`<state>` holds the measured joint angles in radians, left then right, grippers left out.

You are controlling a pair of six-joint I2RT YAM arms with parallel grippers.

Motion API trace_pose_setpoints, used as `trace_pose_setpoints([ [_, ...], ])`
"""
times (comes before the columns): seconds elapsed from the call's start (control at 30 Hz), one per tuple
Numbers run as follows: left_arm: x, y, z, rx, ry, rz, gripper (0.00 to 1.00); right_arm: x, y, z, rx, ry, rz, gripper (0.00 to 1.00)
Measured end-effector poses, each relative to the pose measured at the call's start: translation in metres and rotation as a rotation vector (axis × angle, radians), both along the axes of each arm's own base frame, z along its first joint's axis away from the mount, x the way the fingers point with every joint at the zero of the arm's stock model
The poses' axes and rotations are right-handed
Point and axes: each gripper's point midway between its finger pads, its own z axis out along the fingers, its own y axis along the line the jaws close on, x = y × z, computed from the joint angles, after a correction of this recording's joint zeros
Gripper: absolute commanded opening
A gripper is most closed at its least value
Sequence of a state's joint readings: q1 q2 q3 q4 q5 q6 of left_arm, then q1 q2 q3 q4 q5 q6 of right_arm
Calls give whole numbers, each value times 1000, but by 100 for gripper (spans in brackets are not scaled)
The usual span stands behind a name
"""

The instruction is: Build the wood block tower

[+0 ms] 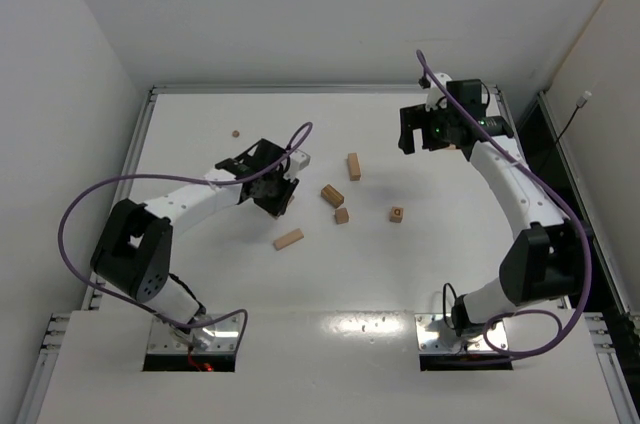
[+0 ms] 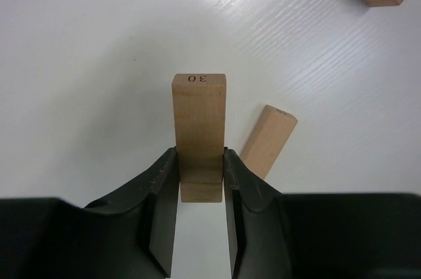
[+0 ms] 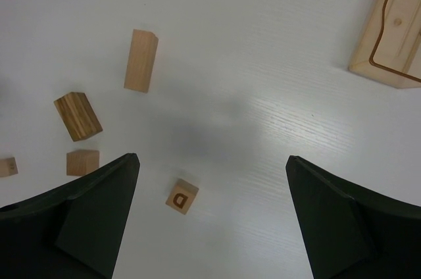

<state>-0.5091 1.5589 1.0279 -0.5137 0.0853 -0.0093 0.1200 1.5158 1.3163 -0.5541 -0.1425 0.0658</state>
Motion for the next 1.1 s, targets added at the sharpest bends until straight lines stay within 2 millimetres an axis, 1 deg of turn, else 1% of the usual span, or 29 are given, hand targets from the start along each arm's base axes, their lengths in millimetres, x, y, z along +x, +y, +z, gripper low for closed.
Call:
trace_pose_setpoints([
  [0.07,0,-1,6,-11,-4,10,0,0,0,2,3,-4,-3,92],
  [0.2,-6,-1,4,-2,18,18,0,-1,1,4,10,-7,-3,92],
  [0.3,-11,-5,3,-1,26,17,0,-1,2,4,14,-8,-1,92],
  [0.4,-18,-8,-3,3,39,9,0,-2,2,6,19,-11,2,92],
  [0.53,-30,-5,-13,19,73,-6,0,-1,0,8,21,-15,-3,92],
  [0.63,-31,-5,-14,23,76,-15,0,-1,0,8,23,-17,-3,92],
  [0.8,-33,-7,-14,26,72,-54,0,-1,-1,8,28,-18,-5,92],
  [0.93,-44,-10,-21,40,87,-132,0,0,-3,9,30,-20,-8,92],
  [1.1,-49,-12,-27,52,103,-187,0,0,-2,9,33,-20,-5,92],
])
